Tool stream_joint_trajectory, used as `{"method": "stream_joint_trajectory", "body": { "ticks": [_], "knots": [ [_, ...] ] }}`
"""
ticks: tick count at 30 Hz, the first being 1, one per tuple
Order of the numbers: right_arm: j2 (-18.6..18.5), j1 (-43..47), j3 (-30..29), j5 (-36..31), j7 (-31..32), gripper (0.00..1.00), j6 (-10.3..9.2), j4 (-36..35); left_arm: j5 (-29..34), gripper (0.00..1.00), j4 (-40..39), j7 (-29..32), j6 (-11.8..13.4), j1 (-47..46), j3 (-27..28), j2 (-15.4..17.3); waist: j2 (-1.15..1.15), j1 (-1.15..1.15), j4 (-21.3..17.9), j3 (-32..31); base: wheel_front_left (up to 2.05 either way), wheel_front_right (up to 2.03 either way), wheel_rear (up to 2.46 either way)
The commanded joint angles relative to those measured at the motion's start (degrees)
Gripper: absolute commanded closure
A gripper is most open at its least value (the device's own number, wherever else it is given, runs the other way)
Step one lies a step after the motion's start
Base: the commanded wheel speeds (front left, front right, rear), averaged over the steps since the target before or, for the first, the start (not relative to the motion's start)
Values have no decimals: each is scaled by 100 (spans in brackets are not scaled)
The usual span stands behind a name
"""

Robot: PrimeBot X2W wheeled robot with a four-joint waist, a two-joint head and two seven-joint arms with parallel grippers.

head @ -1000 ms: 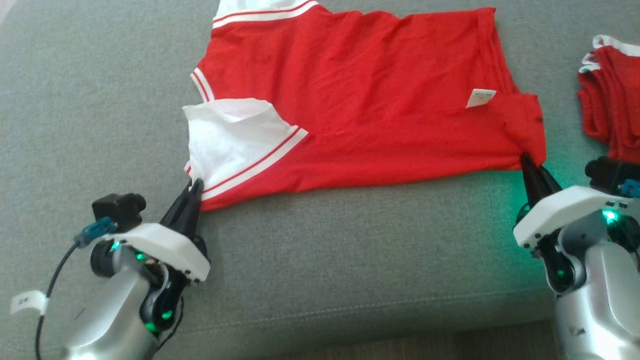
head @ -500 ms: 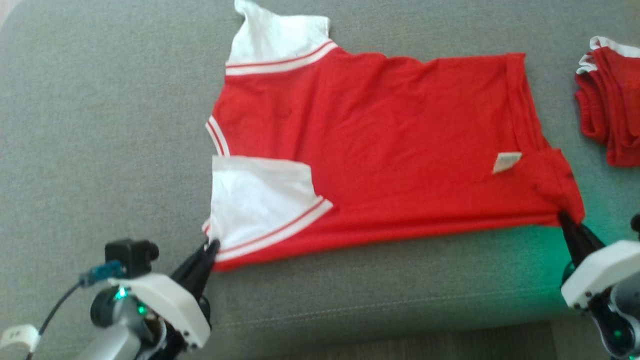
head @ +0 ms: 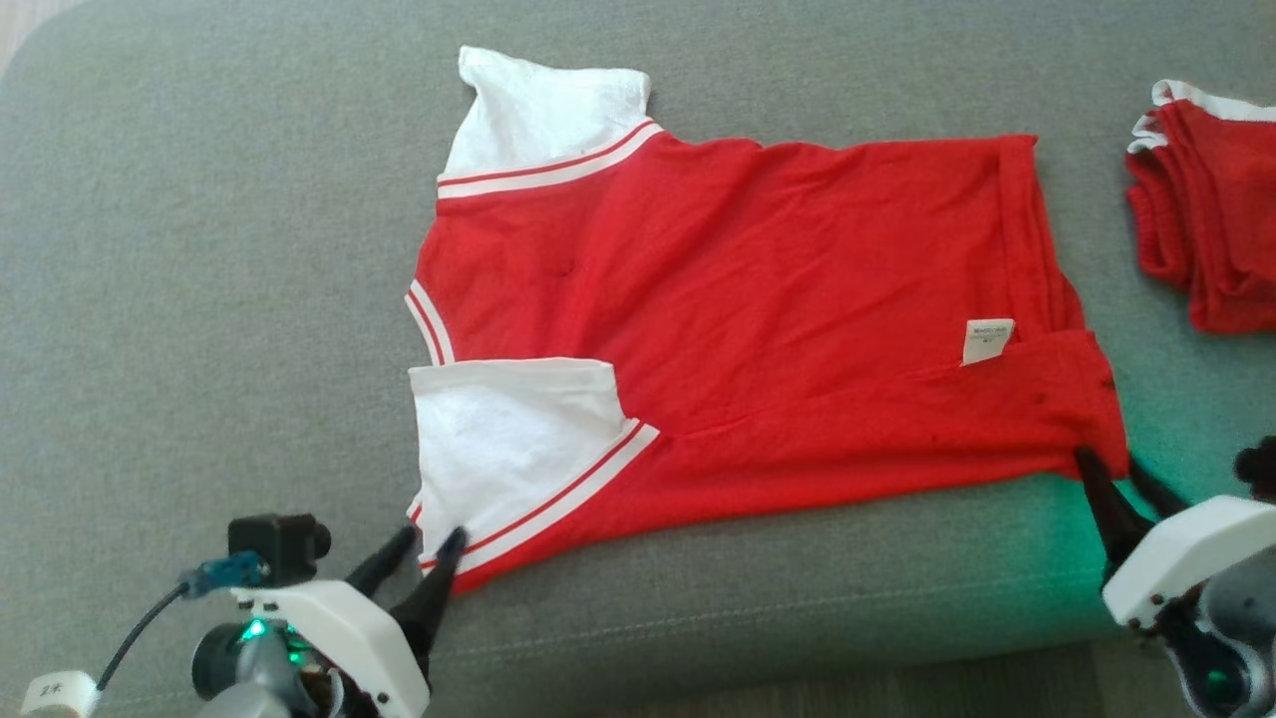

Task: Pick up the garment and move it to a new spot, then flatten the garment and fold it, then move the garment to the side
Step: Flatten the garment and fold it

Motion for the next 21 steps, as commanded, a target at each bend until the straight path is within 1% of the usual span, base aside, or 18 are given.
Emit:
{"method": "stream_joint_trajectory", "body": {
  "ticks": [1, 3, 5, 8, 11, 13, 15, 17, 21],
  "knots": [
    [-170, -107, 30, 41, -133, 0, -2, -249, -43, 0, -76, -134, 40, -94, 254, 94, 0, 0, -22, -29, 0, 0, 0],
    [-214, -73, -52, -56, -273, 0, -2, -373, -52, 0, -153, -254, 51, -130, 372, 134, 0, 0, -52, -53, 0, 0, 0],
    [-223, -25, -119, -251, -441, 0, -2, -521, -31, 0, -300, -366, 98, -222, 542, 241, 0, 0, -73, -77, 0, 0, 0],
    [-52, 19, -155, -333, -619, 0, -2, -814, 60, 0, -572, -506, 214, -599, 885, 446, 0, 0, -93, -81, 0, 0, 0],
    [54, -13, 8, -482, -761, 0, -2, -1154, 290, 0, -802, -280, 367, -1282, 1039, 668, 0, 0, -149, 24, 0, 0, 0],
    [128, -81, 225, -505, -798, 0, -2, -1340, 428, 0, -811, 61, 354, -1863, 1007, 784, 0, 0, -205, 138, 0, 0, 0],
    [168, -149, 409, -513, -801, 0, -2, -1452, 468, 0, -612, 435, 239, -2495, 934, 787, 0, 0, -256, 275, 0, 0, 0],
    [177, -223, 535, -557, -814, 0, -2, -1503, 487, 0, -260, 767, 80, -3146, 843, 710, 0, 0, -314, 438, 0, 0, 0],
    [213, -369, 750, -594, -794, 0, -2, -1523, 437, 0, 569, 1354, -504, -4301, 596, 520, 0, 0, -483, 811, 0, 0, 0]
  ]
}}
